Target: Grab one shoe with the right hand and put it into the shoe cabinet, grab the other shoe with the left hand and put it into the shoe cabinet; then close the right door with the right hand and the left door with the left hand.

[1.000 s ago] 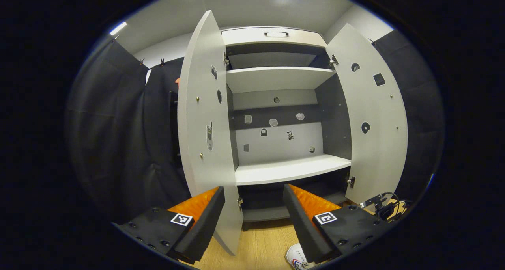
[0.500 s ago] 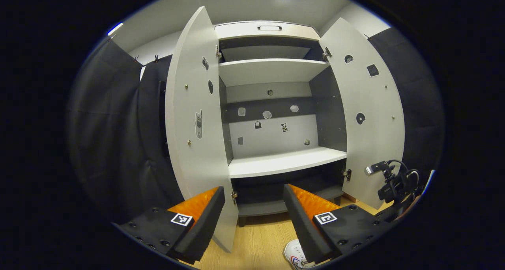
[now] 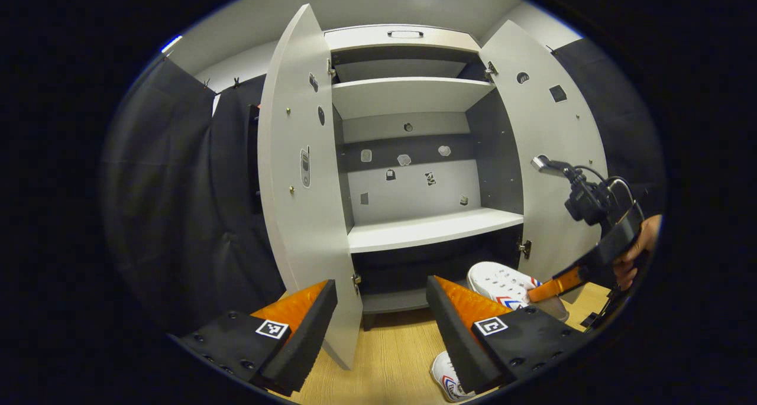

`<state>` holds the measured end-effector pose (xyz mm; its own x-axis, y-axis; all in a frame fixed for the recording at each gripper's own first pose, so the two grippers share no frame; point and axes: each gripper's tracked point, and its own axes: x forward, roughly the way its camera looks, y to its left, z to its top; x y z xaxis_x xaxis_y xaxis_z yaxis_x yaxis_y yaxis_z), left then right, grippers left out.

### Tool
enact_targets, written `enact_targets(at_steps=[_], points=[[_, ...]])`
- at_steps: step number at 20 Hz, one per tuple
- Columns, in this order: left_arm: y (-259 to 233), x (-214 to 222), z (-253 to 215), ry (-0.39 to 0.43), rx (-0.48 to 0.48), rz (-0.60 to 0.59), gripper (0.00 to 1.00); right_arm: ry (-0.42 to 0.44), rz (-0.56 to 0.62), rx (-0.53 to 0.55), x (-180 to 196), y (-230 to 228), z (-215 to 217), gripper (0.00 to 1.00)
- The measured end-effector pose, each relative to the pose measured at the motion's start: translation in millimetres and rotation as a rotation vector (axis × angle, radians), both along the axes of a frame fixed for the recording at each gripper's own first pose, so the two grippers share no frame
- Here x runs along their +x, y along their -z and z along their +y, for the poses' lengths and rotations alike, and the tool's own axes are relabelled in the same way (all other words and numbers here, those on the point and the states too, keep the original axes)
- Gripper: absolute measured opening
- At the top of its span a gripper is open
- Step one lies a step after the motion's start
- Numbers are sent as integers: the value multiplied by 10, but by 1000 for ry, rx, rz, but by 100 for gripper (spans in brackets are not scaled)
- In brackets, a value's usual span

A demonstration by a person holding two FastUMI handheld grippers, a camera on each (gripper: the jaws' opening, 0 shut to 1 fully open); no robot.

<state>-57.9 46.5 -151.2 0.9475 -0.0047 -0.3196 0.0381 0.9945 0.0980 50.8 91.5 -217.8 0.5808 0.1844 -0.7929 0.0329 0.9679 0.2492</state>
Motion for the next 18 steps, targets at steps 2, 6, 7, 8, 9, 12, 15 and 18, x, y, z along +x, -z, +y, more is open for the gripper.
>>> enact_targets(at_steps=[2,6,7,8,9,12,15,18], points=[[22,-24,74,-7,46,-1,98,12,-9,21,-16,-193,-100,1],[97,-129,132,-6,73,15,98,33,-67,39,52,-582,-194,1],[113,-157,135,-4,70,20,95,43,-81,45,54,-677,-232,1],[117,-175,142,-4,69,23,98,52,-89,55,62,-769,-270,1],[125,-181,151,-4,68,25,98,71,-95,69,59,-901,-330,1],[197,-227,171,-9,60,42,98,90,-122,55,109,-1257,-532,1],[262,-275,191,-17,56,63,98,129,-124,13,159,-1498,-779,1],[301,-316,262,-14,107,69,98,177,-132,-27,556,-1506,-974,1]])
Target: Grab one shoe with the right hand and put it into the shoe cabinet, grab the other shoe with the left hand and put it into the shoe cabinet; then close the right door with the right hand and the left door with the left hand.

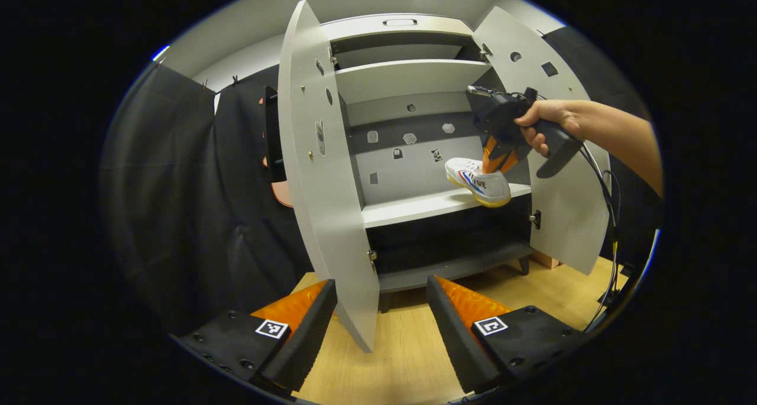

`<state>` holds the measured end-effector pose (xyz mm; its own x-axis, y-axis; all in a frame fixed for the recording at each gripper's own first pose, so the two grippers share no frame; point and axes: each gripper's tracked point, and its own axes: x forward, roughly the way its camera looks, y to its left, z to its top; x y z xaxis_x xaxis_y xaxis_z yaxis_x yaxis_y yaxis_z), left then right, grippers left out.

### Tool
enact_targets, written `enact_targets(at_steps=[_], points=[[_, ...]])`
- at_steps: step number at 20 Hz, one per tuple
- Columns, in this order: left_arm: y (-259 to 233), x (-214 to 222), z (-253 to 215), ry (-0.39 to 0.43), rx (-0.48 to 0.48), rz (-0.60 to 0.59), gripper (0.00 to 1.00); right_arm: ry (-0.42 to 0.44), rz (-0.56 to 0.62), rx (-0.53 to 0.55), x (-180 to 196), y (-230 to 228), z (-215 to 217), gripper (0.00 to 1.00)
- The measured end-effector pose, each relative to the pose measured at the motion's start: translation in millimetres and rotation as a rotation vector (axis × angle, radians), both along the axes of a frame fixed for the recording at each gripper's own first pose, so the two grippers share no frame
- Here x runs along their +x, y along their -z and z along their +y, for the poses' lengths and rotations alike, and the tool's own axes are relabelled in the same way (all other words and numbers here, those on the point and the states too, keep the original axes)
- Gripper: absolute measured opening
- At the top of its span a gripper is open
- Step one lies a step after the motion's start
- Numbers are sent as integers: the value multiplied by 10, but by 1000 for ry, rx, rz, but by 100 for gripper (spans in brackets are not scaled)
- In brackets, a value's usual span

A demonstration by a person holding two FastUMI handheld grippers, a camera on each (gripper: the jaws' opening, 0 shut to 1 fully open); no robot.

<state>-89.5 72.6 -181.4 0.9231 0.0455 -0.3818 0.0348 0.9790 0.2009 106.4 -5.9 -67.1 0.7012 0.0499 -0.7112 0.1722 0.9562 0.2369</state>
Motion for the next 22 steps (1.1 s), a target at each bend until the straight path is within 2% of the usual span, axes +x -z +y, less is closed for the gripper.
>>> enact_targets(at_steps=[1,4,9,17,22], points=[[19,-22,33,-1,8,8,100,11,1,6,236,63,26,1],[133,-101,36,-28,-19,41,98,20,10,-11,632,63,-49,1],[205,-134,-42,-44,-32,62,100,42,63,-34,1097,243,-169,1],[323,-148,-92,-92,-76,105,98,55,146,-50,1344,641,-219,1],[339,-94,-165,-84,-86,112,98,48,178,-61,1364,764,-237,3]])
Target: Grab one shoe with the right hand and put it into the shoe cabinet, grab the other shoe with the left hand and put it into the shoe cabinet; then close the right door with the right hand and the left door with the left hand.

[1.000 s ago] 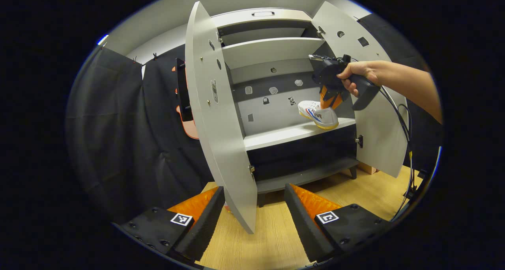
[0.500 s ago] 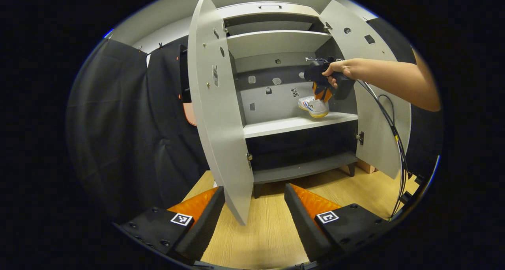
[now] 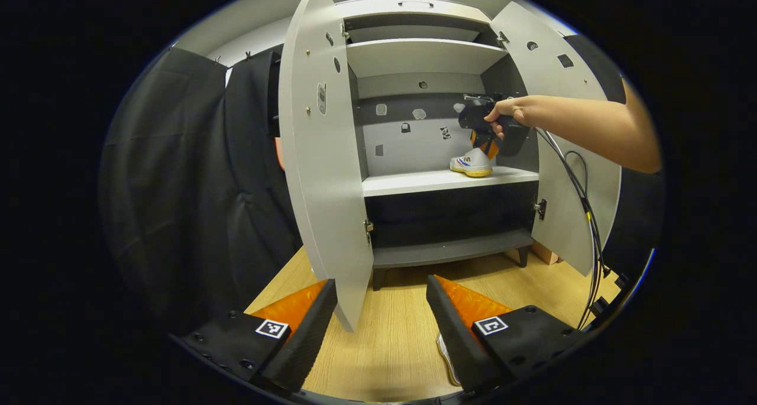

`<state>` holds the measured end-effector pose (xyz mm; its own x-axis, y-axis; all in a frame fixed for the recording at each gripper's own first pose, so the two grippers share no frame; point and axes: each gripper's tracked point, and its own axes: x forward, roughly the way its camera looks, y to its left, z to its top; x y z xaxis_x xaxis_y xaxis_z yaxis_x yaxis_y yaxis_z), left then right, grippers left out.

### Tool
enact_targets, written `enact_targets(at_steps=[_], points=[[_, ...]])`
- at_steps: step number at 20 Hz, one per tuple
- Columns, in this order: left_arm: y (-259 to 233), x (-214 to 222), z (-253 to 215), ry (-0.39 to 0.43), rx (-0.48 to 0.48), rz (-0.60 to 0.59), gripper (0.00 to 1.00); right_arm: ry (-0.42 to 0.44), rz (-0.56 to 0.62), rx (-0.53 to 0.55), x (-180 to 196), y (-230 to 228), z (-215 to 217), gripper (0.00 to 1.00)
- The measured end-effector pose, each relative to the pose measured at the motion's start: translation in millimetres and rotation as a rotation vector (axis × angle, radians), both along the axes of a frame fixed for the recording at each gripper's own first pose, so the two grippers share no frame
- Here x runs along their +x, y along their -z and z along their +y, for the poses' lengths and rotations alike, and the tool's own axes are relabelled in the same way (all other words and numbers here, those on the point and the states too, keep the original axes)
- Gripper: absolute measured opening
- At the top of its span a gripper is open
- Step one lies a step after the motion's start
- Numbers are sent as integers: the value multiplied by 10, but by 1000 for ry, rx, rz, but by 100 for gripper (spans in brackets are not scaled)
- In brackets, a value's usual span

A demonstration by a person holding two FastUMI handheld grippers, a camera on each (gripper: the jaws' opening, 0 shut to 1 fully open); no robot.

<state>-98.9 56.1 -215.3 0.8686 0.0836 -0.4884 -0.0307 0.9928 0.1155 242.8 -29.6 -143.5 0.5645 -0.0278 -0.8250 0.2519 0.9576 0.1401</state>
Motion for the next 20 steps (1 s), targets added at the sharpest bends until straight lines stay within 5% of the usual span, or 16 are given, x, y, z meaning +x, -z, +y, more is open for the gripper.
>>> enact_targets(at_steps=[2,5,7,8,12,17,20], points=[[33,21,-10,-5,-16,2,98,7,-18,38,6,-36,50,7],[206,24,-64,-32,-101,50,99,-15,-66,5,-41,-116,36,35],[302,-1,-129,-39,-149,79,99,-49,-118,-22,-115,-239,72,34],[348,-9,-154,-39,-165,94,98,-71,-144,-21,-148,-300,126,44],[574,-18,-254,-28,-205,152,99,-128,-244,-57,-430,-631,172,55],[1064,-181,-446,14,-231,317,96,-226,-355,-16,-1110,-929,349,58],[1380,-432,-648,60,-260,442,96,-305,-388,-5,-1542,-1030,415,72]])
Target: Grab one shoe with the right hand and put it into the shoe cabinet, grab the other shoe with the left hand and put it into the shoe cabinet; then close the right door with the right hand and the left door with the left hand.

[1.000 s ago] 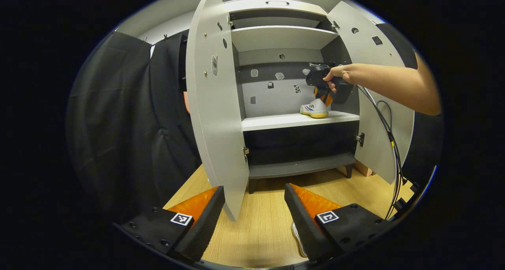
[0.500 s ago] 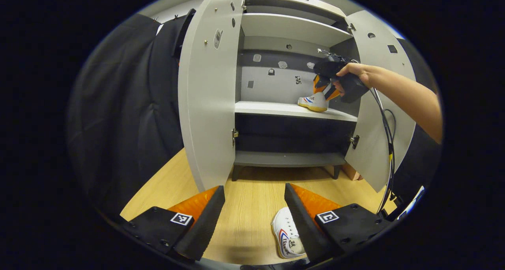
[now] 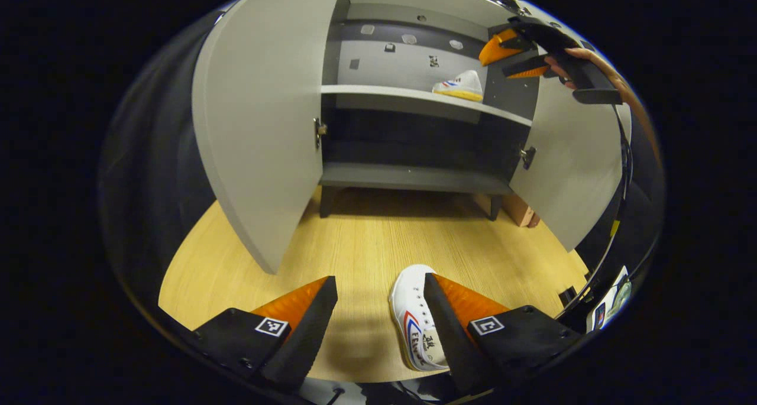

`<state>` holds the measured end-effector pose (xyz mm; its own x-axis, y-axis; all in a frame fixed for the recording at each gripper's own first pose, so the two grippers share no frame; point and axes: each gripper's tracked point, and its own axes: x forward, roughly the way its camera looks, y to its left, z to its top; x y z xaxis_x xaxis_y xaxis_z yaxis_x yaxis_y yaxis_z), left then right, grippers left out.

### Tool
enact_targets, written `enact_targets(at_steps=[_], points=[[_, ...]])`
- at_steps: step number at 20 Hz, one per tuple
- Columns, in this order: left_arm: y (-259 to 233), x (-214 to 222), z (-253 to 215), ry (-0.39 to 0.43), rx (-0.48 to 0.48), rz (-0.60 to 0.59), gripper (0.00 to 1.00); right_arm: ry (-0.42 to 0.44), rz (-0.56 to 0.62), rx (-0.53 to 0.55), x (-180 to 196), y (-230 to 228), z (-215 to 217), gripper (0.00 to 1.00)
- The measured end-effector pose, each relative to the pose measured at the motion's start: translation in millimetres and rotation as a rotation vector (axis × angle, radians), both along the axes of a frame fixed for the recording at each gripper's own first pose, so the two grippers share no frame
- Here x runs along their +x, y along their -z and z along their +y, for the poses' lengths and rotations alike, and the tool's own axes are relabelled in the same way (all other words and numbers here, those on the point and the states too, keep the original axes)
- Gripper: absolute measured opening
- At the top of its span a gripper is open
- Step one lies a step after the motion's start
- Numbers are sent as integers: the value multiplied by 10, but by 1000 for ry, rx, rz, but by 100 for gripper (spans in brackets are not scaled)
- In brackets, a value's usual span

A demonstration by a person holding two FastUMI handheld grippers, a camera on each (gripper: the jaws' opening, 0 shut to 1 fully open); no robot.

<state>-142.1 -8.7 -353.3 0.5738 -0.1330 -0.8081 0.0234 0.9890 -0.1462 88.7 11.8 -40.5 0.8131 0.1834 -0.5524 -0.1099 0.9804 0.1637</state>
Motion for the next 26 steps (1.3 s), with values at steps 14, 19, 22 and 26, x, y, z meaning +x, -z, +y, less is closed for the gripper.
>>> enact_targets(at_steps=[14,19,22,26], points=[[995,-572,-418,88,-39,297,94,-102,-15,30,-1819,556,78,81],[1166,-609,-466,82,-40,337,82,-124,8,30,-2288,798,68,84],[1159,-589,-540,64,-76,344,71,-106,50,10,-2476,995,-71,86],[1167,-600,-510,98,-66,377,55,-62,89,-1,-2695,1153,-233,86]])
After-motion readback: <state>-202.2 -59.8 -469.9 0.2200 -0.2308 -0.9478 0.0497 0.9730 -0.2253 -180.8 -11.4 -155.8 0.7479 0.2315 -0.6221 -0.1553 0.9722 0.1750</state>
